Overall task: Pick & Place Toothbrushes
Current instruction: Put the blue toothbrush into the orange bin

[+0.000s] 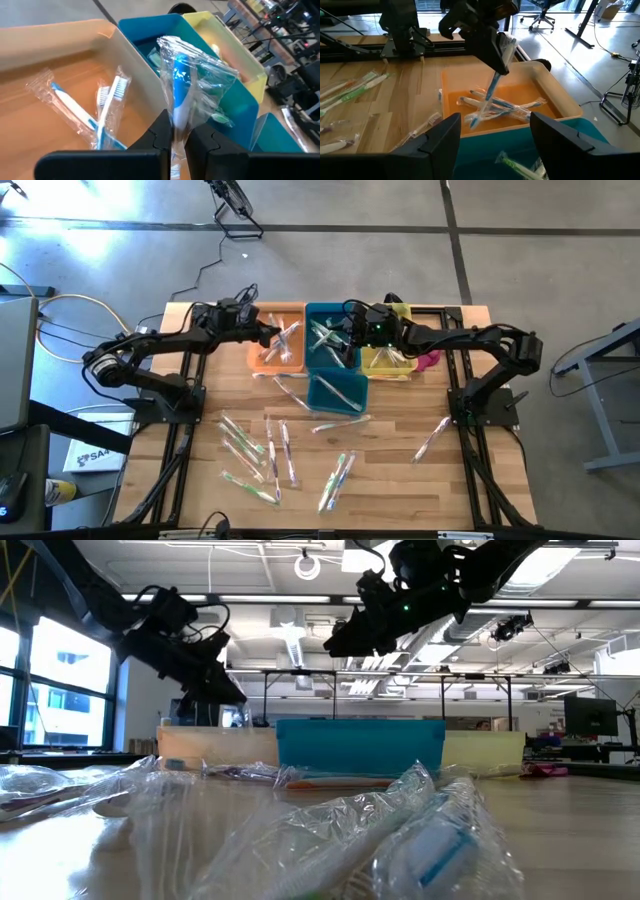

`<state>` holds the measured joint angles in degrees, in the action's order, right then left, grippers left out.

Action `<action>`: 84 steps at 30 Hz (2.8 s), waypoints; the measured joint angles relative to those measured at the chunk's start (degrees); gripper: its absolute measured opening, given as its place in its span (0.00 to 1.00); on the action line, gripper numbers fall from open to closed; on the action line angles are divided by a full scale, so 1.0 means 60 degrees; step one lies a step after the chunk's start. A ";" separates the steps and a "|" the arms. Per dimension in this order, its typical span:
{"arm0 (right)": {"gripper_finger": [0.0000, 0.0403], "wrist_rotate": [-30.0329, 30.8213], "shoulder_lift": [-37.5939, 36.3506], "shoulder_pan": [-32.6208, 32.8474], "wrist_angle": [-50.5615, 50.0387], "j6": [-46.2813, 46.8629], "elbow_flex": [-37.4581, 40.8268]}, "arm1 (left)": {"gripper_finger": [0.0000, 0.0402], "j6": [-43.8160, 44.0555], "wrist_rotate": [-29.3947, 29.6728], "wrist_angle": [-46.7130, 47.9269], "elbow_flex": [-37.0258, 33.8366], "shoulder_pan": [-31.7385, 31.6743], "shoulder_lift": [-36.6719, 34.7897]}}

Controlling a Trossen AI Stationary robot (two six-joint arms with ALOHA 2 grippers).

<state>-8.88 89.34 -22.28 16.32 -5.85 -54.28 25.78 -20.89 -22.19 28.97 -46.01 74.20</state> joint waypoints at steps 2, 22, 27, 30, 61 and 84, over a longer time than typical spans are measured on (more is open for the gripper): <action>0.57 0.0000 0.0000 0.0000 0.0000 0.0000 0.0004 | 0.05 -0.0005 0.0222 -0.0042 0.0000 0.0132 0.0002; 0.57 -0.0004 0.0000 0.0007 -0.0004 0.0255 0.0004 | 0.18 0.0062 0.1039 0.0477 0.0000 0.0114 0.0002; 0.57 -0.0004 0.0000 0.0007 -0.0004 0.0256 0.0004 | 0.28 0.0032 0.1079 0.0472 0.0000 0.0114 0.0002; 0.57 -0.0004 0.0000 0.0007 -0.0004 0.0258 0.0004 | 0.33 -0.0044 0.1090 0.0462 0.0000 0.0114 0.0002; 0.57 -0.0004 0.0001 0.0007 -0.0004 0.0258 0.0004 | 0.39 -0.3257 0.2355 0.0517 0.0000 0.0114 0.0002; 0.57 -0.0007 0.0004 0.0009 0.0011 0.0259 0.0004 | 0.75 -0.4365 0.2583 -0.0287 0.0000 0.0114 0.0009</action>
<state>-8.93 89.36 -22.23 16.38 -4.29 -54.26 -0.41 -5.39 -23.91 28.97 -45.32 74.26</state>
